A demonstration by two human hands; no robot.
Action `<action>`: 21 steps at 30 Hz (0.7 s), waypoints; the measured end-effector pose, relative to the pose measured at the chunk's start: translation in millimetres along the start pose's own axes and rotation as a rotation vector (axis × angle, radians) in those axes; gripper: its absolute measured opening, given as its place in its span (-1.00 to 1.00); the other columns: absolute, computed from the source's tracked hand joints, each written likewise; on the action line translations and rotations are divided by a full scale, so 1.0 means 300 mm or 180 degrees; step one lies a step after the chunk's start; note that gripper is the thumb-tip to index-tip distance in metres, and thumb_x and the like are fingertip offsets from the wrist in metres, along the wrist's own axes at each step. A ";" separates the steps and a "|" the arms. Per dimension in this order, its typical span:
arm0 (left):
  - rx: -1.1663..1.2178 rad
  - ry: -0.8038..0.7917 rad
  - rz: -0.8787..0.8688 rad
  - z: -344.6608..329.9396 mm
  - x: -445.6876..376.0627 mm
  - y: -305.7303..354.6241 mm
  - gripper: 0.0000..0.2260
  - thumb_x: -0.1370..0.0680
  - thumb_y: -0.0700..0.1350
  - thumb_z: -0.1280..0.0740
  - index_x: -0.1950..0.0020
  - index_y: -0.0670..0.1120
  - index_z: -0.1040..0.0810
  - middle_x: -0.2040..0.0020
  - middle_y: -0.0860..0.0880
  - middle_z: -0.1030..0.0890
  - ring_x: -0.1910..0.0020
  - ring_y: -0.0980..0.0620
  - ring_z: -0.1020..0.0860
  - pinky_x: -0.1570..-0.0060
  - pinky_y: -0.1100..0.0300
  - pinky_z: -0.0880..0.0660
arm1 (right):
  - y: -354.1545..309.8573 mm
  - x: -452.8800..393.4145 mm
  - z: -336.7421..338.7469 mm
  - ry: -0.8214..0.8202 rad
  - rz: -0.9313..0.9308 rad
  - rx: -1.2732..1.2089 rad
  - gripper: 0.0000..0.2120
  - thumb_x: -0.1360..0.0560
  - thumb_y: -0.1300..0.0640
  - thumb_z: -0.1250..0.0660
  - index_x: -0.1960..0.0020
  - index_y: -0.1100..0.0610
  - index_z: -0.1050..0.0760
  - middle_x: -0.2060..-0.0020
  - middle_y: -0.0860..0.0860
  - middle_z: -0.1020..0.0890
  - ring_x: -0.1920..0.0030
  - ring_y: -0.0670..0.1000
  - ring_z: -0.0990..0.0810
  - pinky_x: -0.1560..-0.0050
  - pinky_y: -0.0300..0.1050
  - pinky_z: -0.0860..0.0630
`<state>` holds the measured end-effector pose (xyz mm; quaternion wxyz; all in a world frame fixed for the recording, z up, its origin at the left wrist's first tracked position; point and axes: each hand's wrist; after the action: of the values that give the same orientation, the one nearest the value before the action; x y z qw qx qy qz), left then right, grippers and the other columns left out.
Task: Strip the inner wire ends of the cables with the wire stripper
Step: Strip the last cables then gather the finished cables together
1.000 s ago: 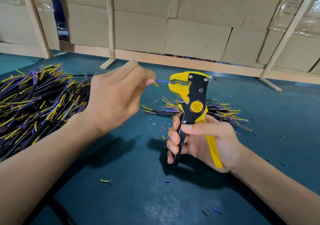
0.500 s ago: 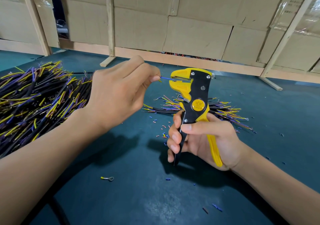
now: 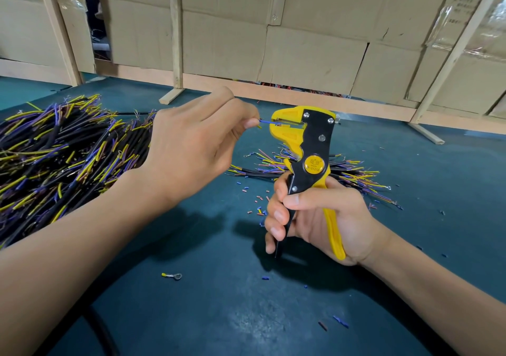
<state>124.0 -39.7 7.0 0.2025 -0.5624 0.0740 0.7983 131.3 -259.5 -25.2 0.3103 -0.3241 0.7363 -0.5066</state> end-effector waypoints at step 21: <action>-0.0034 -0.0057 -0.0050 -0.001 -0.001 0.007 -0.80 -0.68 -0.12 -0.28 0.02 -0.12 -0.68 0.25 -0.06 -0.53 0.31 -0.07 -0.49 0.44 0.11 -0.26 | -0.005 0.008 -0.012 0.0574 -0.0147 0.0094 -0.68 -0.48 -0.04 -0.37 0.26 0.20 -0.47 0.48 0.12 -0.43 0.55 0.09 -0.44 0.44 -0.02 -0.50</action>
<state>123.5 -41.8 7.0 0.2064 -0.5569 0.0636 0.8020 127.2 -259.8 -23.0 0.2357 -0.2895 0.7460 -0.5515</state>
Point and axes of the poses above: each hand's wrist, its own x-axis away from the middle knuckle, its own z-axis out of the back of the hand, y = z × x
